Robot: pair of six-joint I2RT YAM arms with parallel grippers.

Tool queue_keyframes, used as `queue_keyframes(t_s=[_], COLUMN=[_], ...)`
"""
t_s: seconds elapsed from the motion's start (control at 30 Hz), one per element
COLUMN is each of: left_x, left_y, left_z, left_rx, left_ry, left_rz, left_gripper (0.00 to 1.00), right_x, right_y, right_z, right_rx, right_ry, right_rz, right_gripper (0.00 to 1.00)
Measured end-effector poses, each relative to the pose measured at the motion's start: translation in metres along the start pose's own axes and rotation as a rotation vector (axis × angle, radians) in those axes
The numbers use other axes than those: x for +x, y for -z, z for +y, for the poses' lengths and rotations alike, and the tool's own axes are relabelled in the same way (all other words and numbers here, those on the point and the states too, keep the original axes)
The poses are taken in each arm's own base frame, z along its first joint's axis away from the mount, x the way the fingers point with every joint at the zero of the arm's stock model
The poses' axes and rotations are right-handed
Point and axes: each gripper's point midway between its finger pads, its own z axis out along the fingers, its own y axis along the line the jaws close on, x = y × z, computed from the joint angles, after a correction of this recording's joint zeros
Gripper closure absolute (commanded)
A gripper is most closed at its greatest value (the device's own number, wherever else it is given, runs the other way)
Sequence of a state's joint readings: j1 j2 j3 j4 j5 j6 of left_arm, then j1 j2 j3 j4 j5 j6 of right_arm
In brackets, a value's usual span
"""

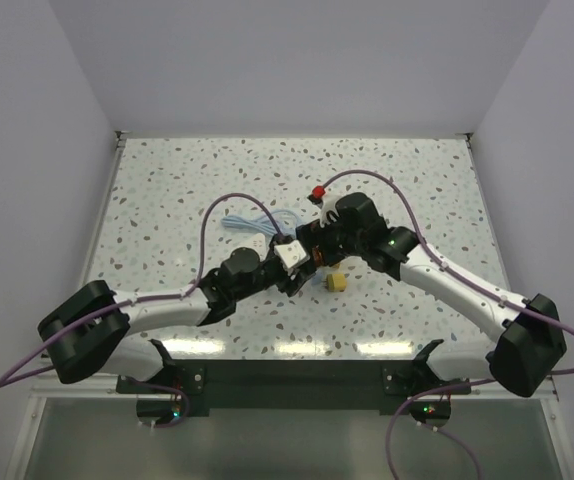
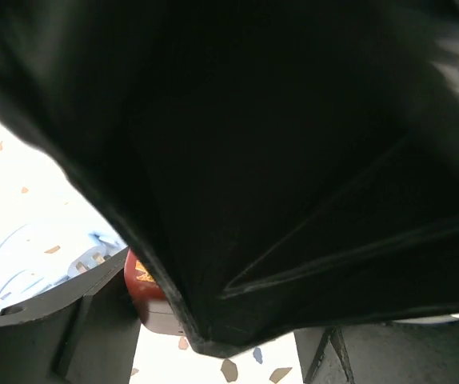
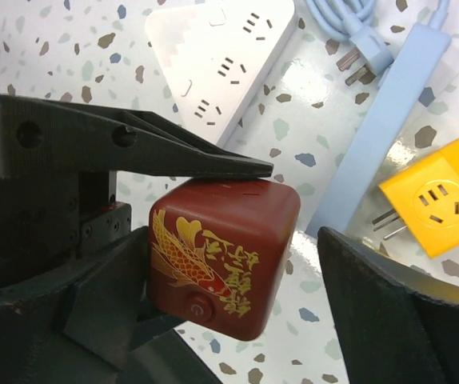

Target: Insert the plug

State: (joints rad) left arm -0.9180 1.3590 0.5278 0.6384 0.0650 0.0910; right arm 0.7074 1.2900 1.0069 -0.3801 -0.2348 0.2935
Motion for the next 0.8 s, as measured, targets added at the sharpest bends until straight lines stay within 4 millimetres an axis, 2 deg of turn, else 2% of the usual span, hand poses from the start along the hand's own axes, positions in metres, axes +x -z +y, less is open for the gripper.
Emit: queue_keyframes(t_s=[0.07,0.17,0.27,0.3,0.33,0.4,0.43,0.5,0.53,0.57,0.63,0.73,0.8], left_x=[0.002,0.011,0.019,0.02,0.02,0.02,0.02,0.019,0.017,0.014,0.0,-0.024,-0.032], left_y=[-0.001,-0.001,0.0,0.0,0.0,0.001,0.001,0.002,0.005,0.008,0.019,0.042,0.06], left_z=[0.001,0.002,0.003,0.003,0.004,0.004,0.005,0.006,0.007,0.009,0.015,0.025,0.031], left_rx=[-0.003,-0.016,-0.02,-0.021,-0.021,-0.021,-0.022,-0.025,-0.032,-0.04,-0.069,-0.115,-0.145], left_ry=[0.005,0.008,0.017,0.019,0.022,0.028,0.03,0.042,0.056,0.064,0.09,0.113,0.132], left_rz=[0.01,0.044,0.076,0.079,0.078,0.078,0.077,0.073,0.067,0.055,0.006,-0.089,-0.142], left_gripper=[1.0,1.0,1.0,0.98,0.8,0.59,0.39,0.27,0.14,0.1,0.01,0.0,0.0], right_x=[0.002,0.005,0.01,0.01,0.01,0.01,0.01,0.007,0.004,0.002,0.002,-0.004,-0.012], right_y=[-0.004,-0.011,-0.017,-0.017,-0.017,-0.018,-0.018,-0.017,-0.017,-0.017,-0.014,-0.01,-0.009], right_z=[-0.001,-0.001,-0.002,-0.002,-0.002,-0.002,-0.003,-0.004,-0.003,-0.005,-0.021,-0.051,-0.067], right_rx=[0.019,0.038,0.043,0.043,0.044,0.047,0.049,0.051,0.049,0.054,0.089,0.155,0.184], right_ry=[0.003,0.002,-0.012,-0.016,-0.018,-0.024,-0.024,-0.028,-0.029,-0.021,-0.033,-0.075,-0.097], right_rz=[0.006,0.013,0.034,0.034,0.034,0.032,0.031,0.022,0.016,0.011,0.021,0.026,0.017], right_gripper=[0.36,0.51,0.78,0.99,1.0,1.0,1.0,1.0,1.0,1.0,1.0,1.0,1.0])
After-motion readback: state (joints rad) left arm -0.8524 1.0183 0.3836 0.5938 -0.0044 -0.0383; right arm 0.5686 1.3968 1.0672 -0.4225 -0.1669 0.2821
